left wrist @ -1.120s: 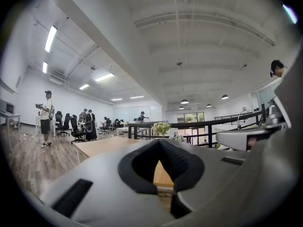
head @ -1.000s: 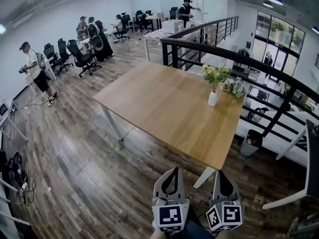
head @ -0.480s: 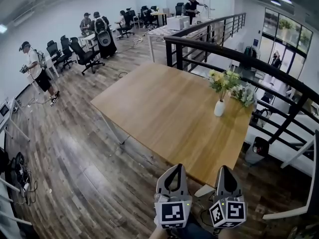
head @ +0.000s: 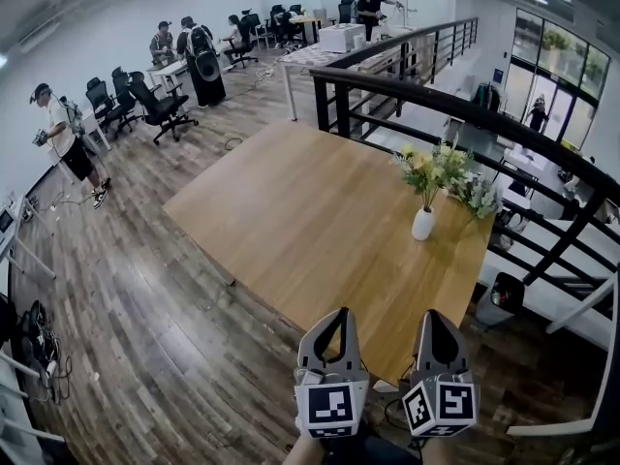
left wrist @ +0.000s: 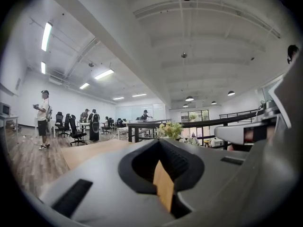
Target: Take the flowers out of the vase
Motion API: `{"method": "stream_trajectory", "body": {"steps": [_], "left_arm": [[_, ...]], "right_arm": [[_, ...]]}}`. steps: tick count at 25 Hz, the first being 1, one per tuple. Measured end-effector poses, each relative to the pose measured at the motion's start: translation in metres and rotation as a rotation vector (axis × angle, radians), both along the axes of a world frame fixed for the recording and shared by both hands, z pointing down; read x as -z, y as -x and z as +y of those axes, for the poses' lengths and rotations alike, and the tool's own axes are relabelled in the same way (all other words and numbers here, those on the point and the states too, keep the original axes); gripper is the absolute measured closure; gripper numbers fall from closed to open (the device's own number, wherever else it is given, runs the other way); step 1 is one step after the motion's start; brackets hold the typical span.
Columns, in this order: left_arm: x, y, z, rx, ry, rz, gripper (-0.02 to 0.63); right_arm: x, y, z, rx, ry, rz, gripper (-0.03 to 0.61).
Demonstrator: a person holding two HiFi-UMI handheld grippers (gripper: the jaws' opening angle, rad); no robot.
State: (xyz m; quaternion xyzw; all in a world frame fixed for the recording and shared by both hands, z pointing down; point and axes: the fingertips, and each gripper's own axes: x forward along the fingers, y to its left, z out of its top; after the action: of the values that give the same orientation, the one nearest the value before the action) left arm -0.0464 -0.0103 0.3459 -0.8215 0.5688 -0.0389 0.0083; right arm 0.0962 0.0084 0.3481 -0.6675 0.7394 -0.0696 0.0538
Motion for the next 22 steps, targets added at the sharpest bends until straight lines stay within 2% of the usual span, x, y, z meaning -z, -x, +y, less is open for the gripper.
{"method": "stream_trajectory", "body": {"steps": [7,12,19,22], "left_arm": [[0.000,-0.013,-0.028,-0.017,0.022,-0.013,0.584],[0.002,-0.022,-0.050,-0.048,0.019,-0.012,0.584],[0.006,-0.044,-0.100,-0.124,0.040,-0.002,0.584],[0.010,-0.051,-0.125,-0.156,0.003,-0.008,0.584]], "right_arm": [[0.002,-0.005,-0.026,0.004,0.022,-0.027,0.566],[0.008,-0.025,-0.041,-0.041,0.036,-0.044,0.566],[0.058,-0.060,-0.082,-0.119,-0.019,-0.055,0.566],[0.073,-0.071,-0.102,-0.161,-0.043,-0.045,0.566]]}}
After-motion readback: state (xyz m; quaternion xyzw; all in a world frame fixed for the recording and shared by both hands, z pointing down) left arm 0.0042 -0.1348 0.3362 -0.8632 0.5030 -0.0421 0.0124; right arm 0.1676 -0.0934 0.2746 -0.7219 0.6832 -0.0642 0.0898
